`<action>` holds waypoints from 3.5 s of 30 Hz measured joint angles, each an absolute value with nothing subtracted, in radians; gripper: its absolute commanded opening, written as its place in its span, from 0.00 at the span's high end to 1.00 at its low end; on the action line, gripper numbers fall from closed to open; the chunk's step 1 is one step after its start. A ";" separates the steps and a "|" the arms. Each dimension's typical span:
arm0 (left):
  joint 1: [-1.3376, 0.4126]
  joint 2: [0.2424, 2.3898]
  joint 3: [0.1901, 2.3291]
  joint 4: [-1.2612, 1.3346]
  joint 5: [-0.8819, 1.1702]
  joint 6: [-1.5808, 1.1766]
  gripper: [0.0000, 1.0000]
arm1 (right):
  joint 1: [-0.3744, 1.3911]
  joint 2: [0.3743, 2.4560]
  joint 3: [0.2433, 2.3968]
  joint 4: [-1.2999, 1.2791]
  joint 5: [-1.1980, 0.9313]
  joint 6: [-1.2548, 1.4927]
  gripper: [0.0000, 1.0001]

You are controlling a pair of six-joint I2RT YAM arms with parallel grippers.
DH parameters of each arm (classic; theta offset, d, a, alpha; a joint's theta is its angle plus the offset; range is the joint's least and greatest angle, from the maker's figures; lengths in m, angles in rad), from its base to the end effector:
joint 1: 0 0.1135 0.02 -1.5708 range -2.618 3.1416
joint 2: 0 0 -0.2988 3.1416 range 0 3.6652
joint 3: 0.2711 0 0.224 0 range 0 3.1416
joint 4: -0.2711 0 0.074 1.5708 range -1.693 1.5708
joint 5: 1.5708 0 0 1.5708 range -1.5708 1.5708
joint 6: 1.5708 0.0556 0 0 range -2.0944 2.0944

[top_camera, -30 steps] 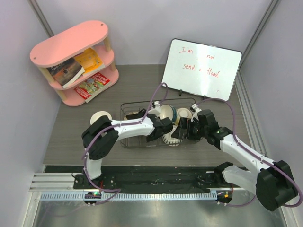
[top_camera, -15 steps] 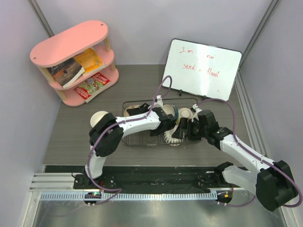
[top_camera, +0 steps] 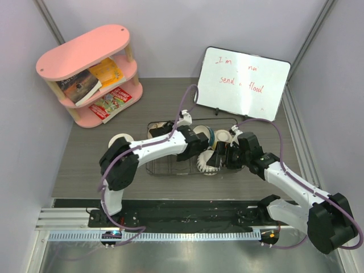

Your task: Unload the bowls from the dish rack

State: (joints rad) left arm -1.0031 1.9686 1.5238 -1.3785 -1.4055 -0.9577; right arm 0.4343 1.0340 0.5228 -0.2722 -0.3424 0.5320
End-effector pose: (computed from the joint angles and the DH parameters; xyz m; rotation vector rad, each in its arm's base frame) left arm 0.2267 -0.2535 0.2697 0.2405 1.8426 1.0659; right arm 0.1503 0.0903 0.2278 -0.0564 2.4685 0.8523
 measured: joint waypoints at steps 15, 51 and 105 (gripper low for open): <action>-0.865 1.400 1.313 -1.023 -1.092 -0.516 1.00 | 0.434 1.043 0.527 -0.273 -0.343 0.532 0.00; -0.104 1.307 0.912 -0.643 -0.426 -0.384 1.00 | 0.434 1.047 0.510 -0.254 -0.336 0.529 0.00; -0.146 1.044 0.860 -0.655 -0.432 -0.332 0.54 | 0.437 1.175 0.900 -0.424 -0.027 0.460 0.10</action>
